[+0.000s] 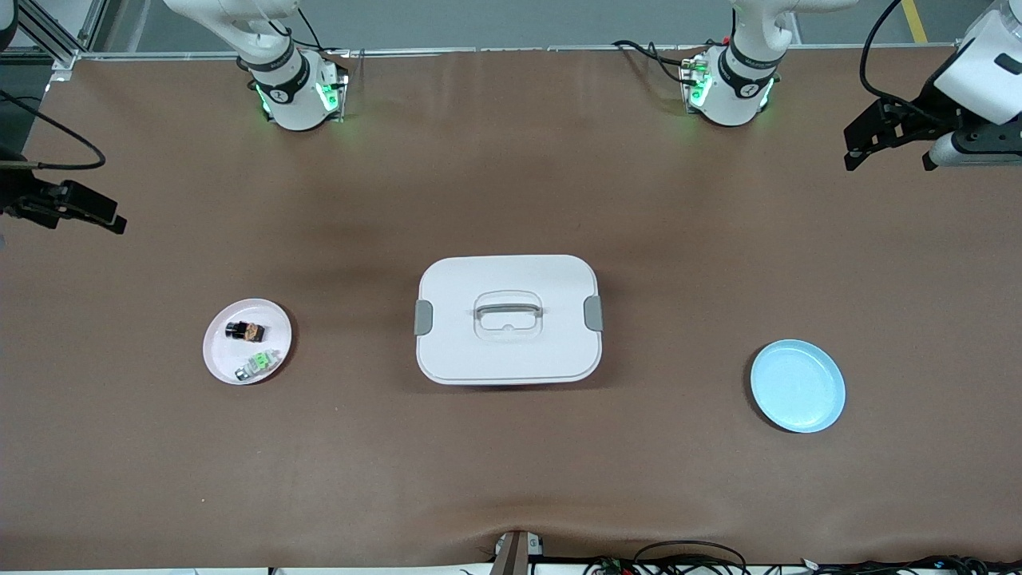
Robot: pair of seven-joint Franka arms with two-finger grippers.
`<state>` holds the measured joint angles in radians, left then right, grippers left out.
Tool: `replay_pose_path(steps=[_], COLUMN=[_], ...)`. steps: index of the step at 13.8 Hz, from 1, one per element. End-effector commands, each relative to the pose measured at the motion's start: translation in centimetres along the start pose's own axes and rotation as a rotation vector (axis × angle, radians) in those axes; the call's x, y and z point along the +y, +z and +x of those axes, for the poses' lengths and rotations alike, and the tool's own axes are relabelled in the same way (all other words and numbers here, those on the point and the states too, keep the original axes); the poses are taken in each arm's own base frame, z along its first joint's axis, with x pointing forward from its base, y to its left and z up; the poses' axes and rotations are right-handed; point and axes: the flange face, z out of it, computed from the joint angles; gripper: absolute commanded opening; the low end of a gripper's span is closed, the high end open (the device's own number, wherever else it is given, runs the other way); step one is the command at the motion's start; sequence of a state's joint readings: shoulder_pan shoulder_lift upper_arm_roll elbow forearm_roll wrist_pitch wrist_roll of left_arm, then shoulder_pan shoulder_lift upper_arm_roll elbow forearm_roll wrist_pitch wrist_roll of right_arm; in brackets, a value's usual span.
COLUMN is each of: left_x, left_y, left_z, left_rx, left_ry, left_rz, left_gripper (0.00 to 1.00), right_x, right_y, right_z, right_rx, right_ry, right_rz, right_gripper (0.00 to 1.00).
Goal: Transfer orange switch to right arm and place
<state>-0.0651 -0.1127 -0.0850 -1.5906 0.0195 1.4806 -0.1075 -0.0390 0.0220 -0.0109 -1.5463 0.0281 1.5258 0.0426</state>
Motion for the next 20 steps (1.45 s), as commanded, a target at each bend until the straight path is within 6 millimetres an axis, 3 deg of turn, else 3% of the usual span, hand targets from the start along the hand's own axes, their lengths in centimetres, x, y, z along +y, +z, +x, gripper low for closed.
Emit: replay_pose_path(steps=[1, 8, 20], left_x=[0.3, -0.7, -1.6], left_y=[-0.4, -0.6, 0.2], left_z=[0.1, 0.1, 0.8], left_rx=[0.010, 0.010, -0.005], left_ry=[0.016, 0.010, -0.010], left_rz=[-0.010, -0.012, -0.003], left_gripper=[1.00, 1.00, 1.00], right_x=[0.2, -0.2, 0.0], right_y=[-0.1, -0.4, -3.6], right_z=[-1.6, -1.7, -2.4], right_rx=[0.019, 0.019, 0.032], right_ry=[-0.024, -0.031, -0.030], right_rz=[0.014, 0.012, 0.010], right_gripper=[1.00, 1.00, 1.00])
